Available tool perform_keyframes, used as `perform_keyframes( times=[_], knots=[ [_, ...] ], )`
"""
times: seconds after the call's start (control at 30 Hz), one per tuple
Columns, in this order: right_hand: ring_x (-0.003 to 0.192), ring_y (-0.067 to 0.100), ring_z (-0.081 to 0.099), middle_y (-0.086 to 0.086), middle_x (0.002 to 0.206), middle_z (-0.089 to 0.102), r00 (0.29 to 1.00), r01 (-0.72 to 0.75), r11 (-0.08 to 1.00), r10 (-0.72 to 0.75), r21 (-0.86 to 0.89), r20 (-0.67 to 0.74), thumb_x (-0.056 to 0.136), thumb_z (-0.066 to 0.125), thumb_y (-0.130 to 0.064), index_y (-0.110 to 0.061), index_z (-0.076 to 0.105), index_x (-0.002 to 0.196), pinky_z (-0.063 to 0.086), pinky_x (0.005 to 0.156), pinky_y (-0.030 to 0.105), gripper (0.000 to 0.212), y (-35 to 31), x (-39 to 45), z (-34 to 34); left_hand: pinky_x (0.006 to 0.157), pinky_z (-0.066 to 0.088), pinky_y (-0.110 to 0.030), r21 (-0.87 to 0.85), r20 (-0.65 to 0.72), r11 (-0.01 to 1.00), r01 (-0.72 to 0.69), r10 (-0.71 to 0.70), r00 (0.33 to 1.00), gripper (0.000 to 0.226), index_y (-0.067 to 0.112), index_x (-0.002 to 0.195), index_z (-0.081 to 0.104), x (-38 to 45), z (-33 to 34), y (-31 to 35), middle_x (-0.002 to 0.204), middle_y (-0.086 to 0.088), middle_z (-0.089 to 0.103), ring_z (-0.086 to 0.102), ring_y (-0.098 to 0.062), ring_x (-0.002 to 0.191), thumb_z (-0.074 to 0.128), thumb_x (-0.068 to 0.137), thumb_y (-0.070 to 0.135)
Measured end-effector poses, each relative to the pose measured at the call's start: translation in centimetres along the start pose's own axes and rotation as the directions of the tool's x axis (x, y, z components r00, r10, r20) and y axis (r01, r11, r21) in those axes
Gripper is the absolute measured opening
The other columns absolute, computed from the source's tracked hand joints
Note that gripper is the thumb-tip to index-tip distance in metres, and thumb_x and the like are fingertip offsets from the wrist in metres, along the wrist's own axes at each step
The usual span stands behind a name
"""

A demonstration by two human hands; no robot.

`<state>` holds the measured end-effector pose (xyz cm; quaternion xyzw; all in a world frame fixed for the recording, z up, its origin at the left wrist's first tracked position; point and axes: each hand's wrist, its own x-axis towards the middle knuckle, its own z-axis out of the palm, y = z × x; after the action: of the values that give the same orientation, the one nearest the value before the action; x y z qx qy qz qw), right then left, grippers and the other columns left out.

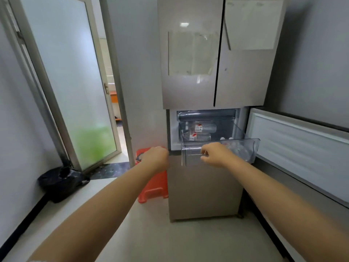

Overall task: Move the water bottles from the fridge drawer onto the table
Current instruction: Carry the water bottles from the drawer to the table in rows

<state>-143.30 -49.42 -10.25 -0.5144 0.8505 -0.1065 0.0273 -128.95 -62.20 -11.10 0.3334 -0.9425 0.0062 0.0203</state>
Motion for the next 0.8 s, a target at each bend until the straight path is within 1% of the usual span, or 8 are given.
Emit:
perform_keyframes(
  times=[0.03,0.13,0.27,0.43,0.53,0.6,0.7,0.8],
  knots=[
    [0.101,0.024,0.059,0.011,0.113,0.064,1.000,-0.026,1.000,0.026,-0.006,0.008,0.089,0.049,-0.021,-0.009,0.060,0.111,0.051,0.087,0.036,0.027,1.5,1.6,0.2,0.080,0.053,-0.038,0.001,-0.003,1.000,-0.022,0.022,1.000,0.021,0.006,0.095,0.064,2.3,0.4,0.5,0.101,-0.013,0.064,0.062,-0.030,0.092,0.045,0.088,0.012],
    [0.101,0.023,0.057,0.010,0.114,0.062,0.993,-0.114,0.993,0.115,-0.008,0.013,0.090,0.048,-0.021,-0.010,0.059,0.114,0.046,0.084,0.031,0.029,5.8,7.0,0.5,0.073,0.048,-0.033,-0.001,0.006,0.995,-0.095,0.095,0.995,0.023,0.005,0.101,0.063,9.6,1.6,1.6,0.105,-0.012,0.063,0.061,-0.029,0.097,0.046,0.089,0.014],
    [0.105,0.026,0.054,0.014,0.118,0.059,0.967,-0.251,0.968,0.250,0.019,0.048,0.089,0.050,-0.022,-0.009,0.062,0.110,0.044,0.085,0.032,0.027,11.3,13.8,1.0,0.077,0.049,-0.035,-0.001,0.115,0.987,-0.164,0.163,0.980,0.024,0.003,0.103,0.062,18.7,3.9,2.8,0.109,-0.015,0.062,0.061,-0.030,0.099,0.046,0.089,0.012],
    [0.117,0.030,0.049,0.012,0.126,0.056,0.920,-0.390,0.920,0.387,0.037,0.065,0.088,0.049,-0.017,-0.011,0.062,0.107,0.042,0.093,0.033,0.024,18.1,19.1,2.3,0.070,0.047,-0.032,-0.040,0.153,0.976,-0.216,0.220,0.964,0.023,0.004,0.099,0.063,27.4,6.7,5.6,0.093,-0.013,0.059,0.058,-0.026,0.084,0.044,0.089,0.012],
    [0.108,0.031,0.055,0.017,0.121,0.059,0.892,-0.449,0.892,0.445,0.048,0.077,0.089,0.048,-0.016,-0.007,0.063,0.108,0.043,0.085,0.030,0.026,22.2,21.9,2.8,0.068,0.045,-0.033,-0.077,0.149,0.966,-0.247,0.256,0.955,0.023,0.006,0.101,0.063,31.9,8.1,7.9,0.100,-0.013,0.062,0.060,-0.028,0.090,0.045,0.091,0.016],
    [0.100,0.032,0.059,0.019,0.111,0.065,0.885,-0.463,0.885,0.460,0.046,0.067,0.089,0.048,-0.017,-0.006,0.066,0.101,0.045,0.079,0.030,0.025,25.1,24.1,3.0,0.069,0.045,-0.033,-0.121,0.154,0.959,-0.255,0.272,0.950,0.027,0.005,0.102,0.063,34.6,9.2,9.6,0.098,-0.013,0.061,0.059,-0.028,0.087,0.043,0.093,0.020],
    [0.093,0.031,0.059,0.022,0.106,0.066,0.884,-0.463,0.886,0.458,0.035,0.091,0.090,0.047,-0.017,-0.010,0.064,0.085,0.042,0.075,0.030,0.019,29.1,28.1,3.7,0.075,0.048,-0.035,-0.181,0.198,0.957,-0.228,0.262,0.944,0.028,0.006,0.105,0.061,38.6,11.1,12.9,0.107,-0.014,0.063,0.060,-0.029,0.095,0.043,0.094,0.024],
    [0.105,0.032,0.057,0.022,0.116,0.063,0.880,-0.464,0.885,0.456,0.035,0.134,0.091,0.045,-0.014,-0.002,0.064,0.102,0.043,0.084,0.032,0.026,33.2,32.4,4.9,0.083,0.048,-0.036,-0.253,0.283,0.956,-0.148,0.220,0.934,0.032,0.008,0.113,0.057,42.6,13.1,16.3,0.116,-0.014,0.060,0.057,-0.029,0.104,0.043,0.095,0.029]
  ],
)
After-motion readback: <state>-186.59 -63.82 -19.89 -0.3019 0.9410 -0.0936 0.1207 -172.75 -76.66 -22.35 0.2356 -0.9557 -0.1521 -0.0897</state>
